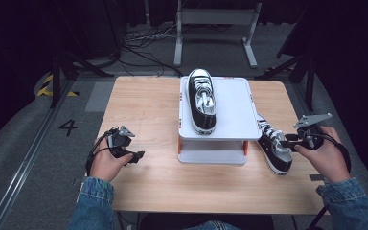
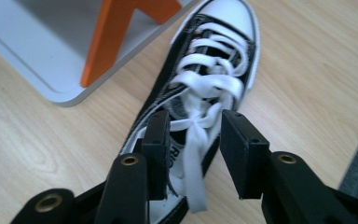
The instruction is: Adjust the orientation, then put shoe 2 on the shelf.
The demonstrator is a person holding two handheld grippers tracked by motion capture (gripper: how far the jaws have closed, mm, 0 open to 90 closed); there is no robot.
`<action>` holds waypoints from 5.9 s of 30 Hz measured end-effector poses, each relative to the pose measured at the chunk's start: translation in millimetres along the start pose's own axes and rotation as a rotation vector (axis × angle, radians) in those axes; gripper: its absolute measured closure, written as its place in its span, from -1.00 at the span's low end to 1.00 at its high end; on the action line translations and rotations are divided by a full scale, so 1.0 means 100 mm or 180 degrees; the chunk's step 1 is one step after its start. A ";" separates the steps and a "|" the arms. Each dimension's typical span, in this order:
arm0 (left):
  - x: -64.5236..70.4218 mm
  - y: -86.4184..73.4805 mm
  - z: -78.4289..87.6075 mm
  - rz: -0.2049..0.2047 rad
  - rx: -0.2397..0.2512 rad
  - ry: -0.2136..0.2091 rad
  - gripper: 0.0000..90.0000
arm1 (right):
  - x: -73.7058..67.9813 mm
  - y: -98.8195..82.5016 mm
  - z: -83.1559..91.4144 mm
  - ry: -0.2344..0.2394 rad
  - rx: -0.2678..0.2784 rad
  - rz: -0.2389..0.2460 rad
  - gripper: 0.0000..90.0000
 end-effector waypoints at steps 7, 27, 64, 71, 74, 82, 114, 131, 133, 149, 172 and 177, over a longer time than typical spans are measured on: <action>-0.01 -0.01 0.00 0.0029 -0.0003 0.0005 -0.38 | -0.02 -0.01 -0.19 0.0014 -0.0190 0.0299 0.27; -0.05 -0.13 0.04 0.0067 -0.0030 0.0001 -0.39 | -0.08 0.12 -0.33 0.0109 -0.0111 0.1085 0.28; -0.05 -0.14 0.04 0.0115 -0.0005 -0.0041 -0.39 | 0.11 0.23 -0.08 0.0363 0.0282 -0.0122 0.85; -0.06 -0.12 0.05 0.0114 0.0009 -0.0046 -0.39 | 0.15 0.26 0.05 0.0370 0.0535 -0.0374 0.86; -0.06 -0.12 0.05 0.0149 0.0017 -0.0058 -0.39 | 0.16 0.28 0.12 0.0353 0.0631 -0.0442 0.86; -0.06 -0.07 0.03 0.0143 0.0030 -0.0078 -0.39 | 0.22 0.40 0.40 0.0230 0.0914 -0.0540 0.86; -0.15 -0.21 0.11 0.0214 0.0030 -0.0022 -0.39 | 0.53 1.14 1.27 -0.0054 0.1551 -0.0058 0.86; -0.18 -0.24 0.15 0.0250 0.0052 -0.0015 -0.39 | 0.34 1.85 1.12 0.0059 0.1719 0.0295 0.86; -0.18 -0.24 0.15 0.0255 0.0060 -0.0010 -0.39 | 0.32 1.93 1.07 0.0072 0.1734 0.0317 0.86; -0.20 -0.25 0.16 0.0259 0.0074 -0.0036 -0.39 | 0.19 2.33 0.58 -0.0149 0.1692 0.0483 0.86; -0.19 -0.25 0.13 0.0249 0.0018 -0.0065 -0.39 | 0.01 2.27 0.39 0.0484 0.1687 0.0519 0.85; -0.20 -0.25 0.13 0.0257 0.0037 -0.0062 -0.39 | -0.08 2.31 0.35 0.0426 0.1638 0.0606 0.84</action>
Point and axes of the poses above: each handheld gripper's, and its own axes: z roughly backward along the jaws, y roughly out of its top, x roughly to its right, the point moved 5 cm from there along -z, roughly forward along the jaws, and after that the axes turned 14 degrees about z, right-handed, at the moved point
